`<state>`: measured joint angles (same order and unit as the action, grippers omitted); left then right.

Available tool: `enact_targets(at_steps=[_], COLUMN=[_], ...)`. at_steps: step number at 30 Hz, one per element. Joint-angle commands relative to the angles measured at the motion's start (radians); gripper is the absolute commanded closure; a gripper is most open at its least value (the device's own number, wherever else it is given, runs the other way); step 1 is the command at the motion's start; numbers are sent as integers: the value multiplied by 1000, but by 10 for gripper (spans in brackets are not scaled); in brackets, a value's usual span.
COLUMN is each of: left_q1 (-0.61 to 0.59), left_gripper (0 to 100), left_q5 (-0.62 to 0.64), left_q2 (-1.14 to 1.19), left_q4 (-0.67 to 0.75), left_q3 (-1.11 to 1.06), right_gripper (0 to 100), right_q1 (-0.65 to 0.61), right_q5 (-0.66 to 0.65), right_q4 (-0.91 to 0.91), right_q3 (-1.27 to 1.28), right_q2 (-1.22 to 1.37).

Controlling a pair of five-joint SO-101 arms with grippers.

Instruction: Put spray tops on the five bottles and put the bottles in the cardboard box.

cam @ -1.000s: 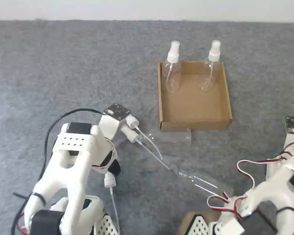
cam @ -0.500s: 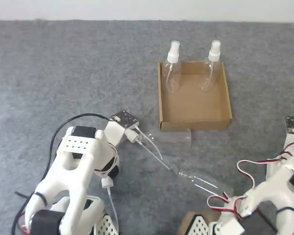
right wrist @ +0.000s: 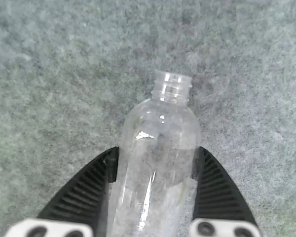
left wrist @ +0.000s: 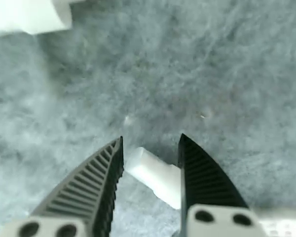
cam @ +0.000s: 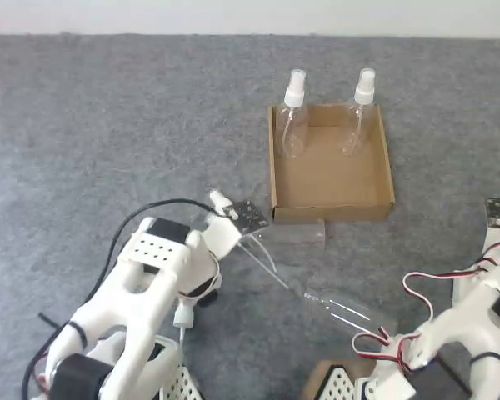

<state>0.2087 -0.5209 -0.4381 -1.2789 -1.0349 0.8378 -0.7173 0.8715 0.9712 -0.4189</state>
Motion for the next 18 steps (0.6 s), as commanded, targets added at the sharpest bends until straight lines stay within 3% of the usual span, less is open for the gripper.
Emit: enact_targets(at_steps=[1,6,9,14,18], left_q1=[6,-15,-110,-209,-226], left_gripper=[837,836,836,840,839], left_q5=[-11,11,3,-262,-384], left_q2=[-17,-17,-17,-15,-14], left_q4=[-87,-242,-241,-273,-264], left_q3=[116,180,165,110,73], right_gripper=[892,892,892,892,892], right_q1=[2,2,5,2,2], right_q5=[-11,-11,-12,-12,-11], right_q4=[-2,-2,-4,-4,-4], right_q3=[-2,-3,-3,-3,-3], right_q2=[-10,-10,-10,-10,-10])
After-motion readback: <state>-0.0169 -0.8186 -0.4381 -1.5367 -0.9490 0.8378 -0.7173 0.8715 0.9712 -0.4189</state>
